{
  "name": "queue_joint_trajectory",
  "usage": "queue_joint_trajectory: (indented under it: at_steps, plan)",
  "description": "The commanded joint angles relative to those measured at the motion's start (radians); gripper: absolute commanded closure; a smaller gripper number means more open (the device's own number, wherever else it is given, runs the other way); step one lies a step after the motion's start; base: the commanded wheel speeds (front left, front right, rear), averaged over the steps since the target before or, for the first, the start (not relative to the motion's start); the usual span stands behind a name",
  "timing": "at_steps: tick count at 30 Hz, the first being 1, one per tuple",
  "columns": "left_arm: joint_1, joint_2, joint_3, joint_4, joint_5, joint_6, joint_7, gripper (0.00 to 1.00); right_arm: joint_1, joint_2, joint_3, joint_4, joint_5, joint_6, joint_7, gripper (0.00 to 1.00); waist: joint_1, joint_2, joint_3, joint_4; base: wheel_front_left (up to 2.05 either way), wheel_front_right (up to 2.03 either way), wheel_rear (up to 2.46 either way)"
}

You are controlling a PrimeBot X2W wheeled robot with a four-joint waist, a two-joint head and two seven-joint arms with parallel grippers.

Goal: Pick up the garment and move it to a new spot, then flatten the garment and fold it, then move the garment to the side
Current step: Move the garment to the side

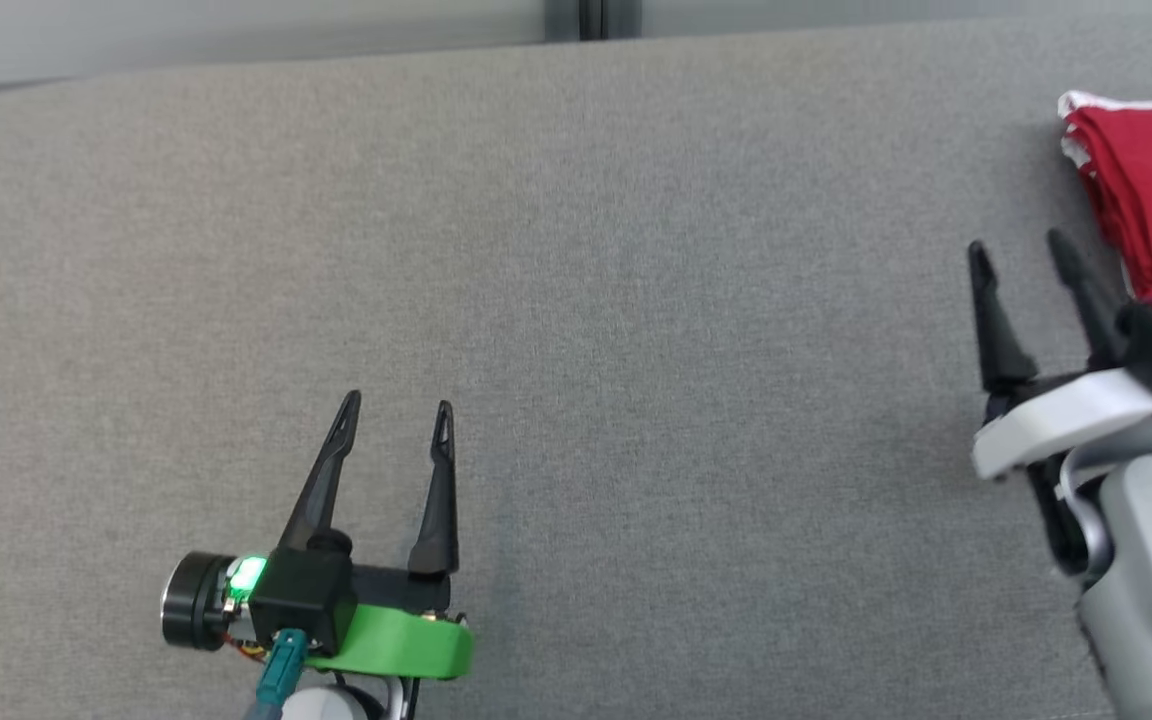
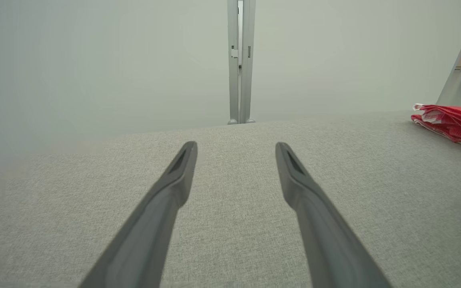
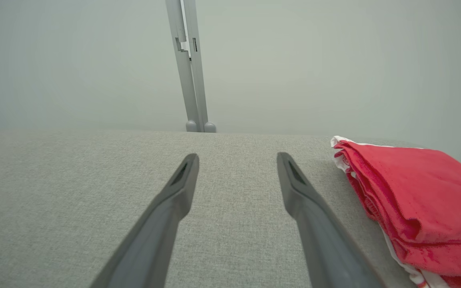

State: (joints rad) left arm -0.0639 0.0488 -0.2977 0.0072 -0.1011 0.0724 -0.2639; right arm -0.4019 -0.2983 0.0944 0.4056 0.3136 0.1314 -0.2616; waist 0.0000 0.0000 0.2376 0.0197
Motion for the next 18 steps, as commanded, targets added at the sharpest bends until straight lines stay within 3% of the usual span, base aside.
queue_joint_trajectory:
  at_steps: [1,9,18]
  plan:
    - [0.022,0.003,0.006,0.005,-0.005,0.009,0.000,0.00,0.037,0.021,-0.009,-0.022,-0.006,-0.002,-0.004,0.00,0.0000,0.0000,-0.080,0.004,0.00,0.00,0.00]
    - [0.102,0.003,0.058,0.008,-0.074,0.041,0.000,0.00,0.234,0.125,0.000,-0.168,-0.056,-0.002,-0.004,0.00,0.0000,0.0000,-0.193,0.008,0.00,0.00,0.00]
    - [0.187,0.003,0.104,-0.022,-0.074,-0.007,0.000,0.00,0.396,0.152,-0.037,-0.289,-0.088,-0.002,-0.004,0.00,0.0000,0.0000,-0.264,0.008,0.00,0.00,0.00]
